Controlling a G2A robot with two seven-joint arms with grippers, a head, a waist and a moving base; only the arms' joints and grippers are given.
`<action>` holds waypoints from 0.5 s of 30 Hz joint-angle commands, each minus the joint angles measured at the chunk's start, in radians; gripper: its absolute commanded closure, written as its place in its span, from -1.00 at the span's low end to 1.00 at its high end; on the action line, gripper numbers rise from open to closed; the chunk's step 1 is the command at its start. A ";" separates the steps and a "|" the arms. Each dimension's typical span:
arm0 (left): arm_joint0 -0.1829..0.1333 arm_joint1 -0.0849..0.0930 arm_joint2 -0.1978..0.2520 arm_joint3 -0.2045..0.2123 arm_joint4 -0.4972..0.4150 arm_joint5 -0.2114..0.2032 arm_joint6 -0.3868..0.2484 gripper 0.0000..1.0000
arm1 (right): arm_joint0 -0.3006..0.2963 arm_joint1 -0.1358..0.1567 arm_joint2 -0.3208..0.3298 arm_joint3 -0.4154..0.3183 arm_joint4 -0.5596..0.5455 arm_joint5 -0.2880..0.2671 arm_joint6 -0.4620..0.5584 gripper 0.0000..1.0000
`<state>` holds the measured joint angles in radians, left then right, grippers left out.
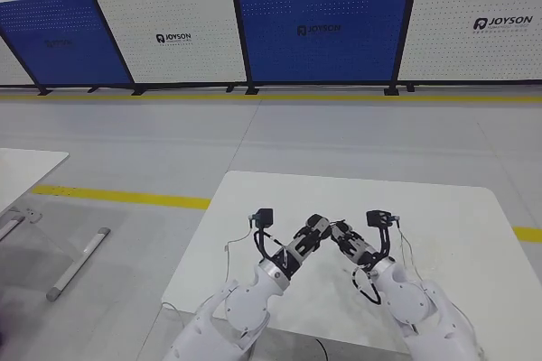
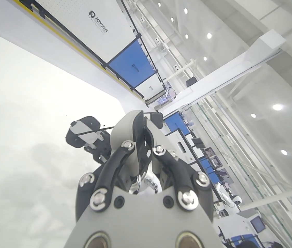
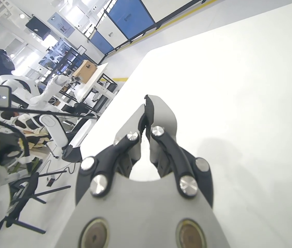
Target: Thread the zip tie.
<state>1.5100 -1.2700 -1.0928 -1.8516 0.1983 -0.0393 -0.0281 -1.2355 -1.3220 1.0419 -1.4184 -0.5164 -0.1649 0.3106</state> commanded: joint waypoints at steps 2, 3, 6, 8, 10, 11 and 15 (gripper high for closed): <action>-0.005 -0.003 0.004 0.007 -0.003 0.007 0.022 1.00 | -0.014 0.002 0.022 -0.015 0.040 -0.013 -0.010 -1.00; -0.008 -0.003 0.004 0.009 -0.004 0.008 0.025 1.00 | -0.022 0.004 0.034 -0.024 0.056 -0.019 -0.014 -1.00; -0.010 -0.004 0.002 0.010 -0.026 0.011 0.017 1.00 | -0.047 0.009 0.069 -0.053 0.107 -0.046 -0.019 -1.00; -0.009 -0.004 -0.005 0.009 -0.034 0.012 0.016 1.00 | -0.072 0.014 0.104 -0.079 0.148 -0.070 -0.026 -1.00; -0.007 -0.003 -0.012 0.007 -0.044 0.013 0.014 1.00 | -0.100 0.020 0.140 -0.105 0.187 -0.095 -0.032 -1.00; -0.006 -0.003 -0.015 0.007 -0.046 0.013 0.014 1.00 | -0.113 0.022 0.158 -0.116 0.207 -0.105 -0.039 -1.00; -0.001 -0.002 -0.028 0.010 -0.056 0.016 0.019 1.00 | -0.167 0.032 0.237 -0.151 0.295 -0.156 -0.059 -1.00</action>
<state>1.5076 -1.2723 -1.1182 -1.8438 0.1442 -0.0240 -0.0103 -1.3910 -1.2917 1.2577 -1.5639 -0.2445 -0.3096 0.2572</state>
